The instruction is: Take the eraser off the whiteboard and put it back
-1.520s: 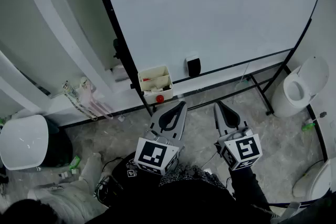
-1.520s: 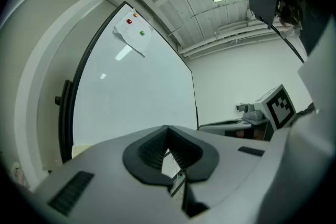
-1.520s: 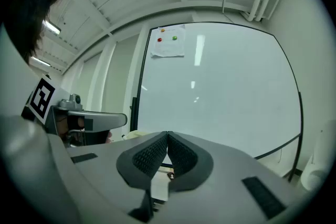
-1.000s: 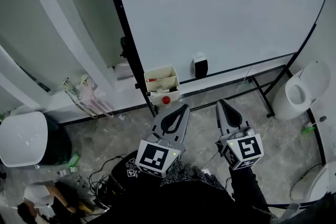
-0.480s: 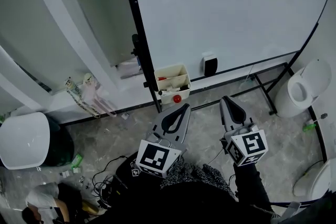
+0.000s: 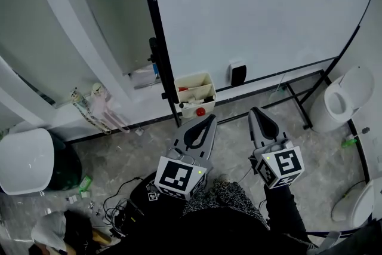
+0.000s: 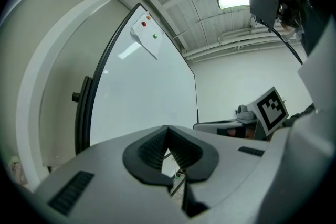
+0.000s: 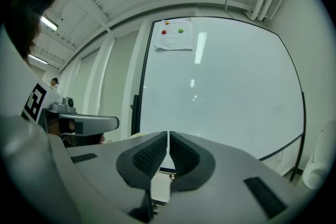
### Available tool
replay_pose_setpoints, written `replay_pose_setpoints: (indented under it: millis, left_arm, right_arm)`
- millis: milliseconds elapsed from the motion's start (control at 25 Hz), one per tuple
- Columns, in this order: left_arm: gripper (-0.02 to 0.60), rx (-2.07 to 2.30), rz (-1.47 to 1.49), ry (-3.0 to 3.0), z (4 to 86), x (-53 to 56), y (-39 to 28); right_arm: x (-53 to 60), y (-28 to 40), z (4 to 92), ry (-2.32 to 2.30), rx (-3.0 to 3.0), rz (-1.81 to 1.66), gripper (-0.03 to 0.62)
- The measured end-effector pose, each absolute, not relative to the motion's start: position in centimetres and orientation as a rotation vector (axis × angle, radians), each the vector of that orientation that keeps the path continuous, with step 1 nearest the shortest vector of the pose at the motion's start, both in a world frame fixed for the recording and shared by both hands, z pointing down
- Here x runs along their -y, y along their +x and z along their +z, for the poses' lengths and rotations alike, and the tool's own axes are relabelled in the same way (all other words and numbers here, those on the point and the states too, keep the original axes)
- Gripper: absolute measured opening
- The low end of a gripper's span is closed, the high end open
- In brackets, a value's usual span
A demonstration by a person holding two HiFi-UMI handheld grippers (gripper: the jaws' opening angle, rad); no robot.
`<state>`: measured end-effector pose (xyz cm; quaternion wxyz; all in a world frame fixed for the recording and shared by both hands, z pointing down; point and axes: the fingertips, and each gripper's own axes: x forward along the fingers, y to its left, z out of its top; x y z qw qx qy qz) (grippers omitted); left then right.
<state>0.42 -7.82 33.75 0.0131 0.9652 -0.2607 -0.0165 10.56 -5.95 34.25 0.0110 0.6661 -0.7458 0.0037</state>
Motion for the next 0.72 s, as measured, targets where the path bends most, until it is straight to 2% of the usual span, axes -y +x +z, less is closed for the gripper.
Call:
replay_pose_setpoints:
  millis: [720]
  left_arm:
    - [0.002, 0.908, -0.039, 2.993, 34.0, 12.4, 4.4]
  right_arm:
    - [11.8, 13.8, 35.4, 1.984, 2.402, 0.019, 0.009]
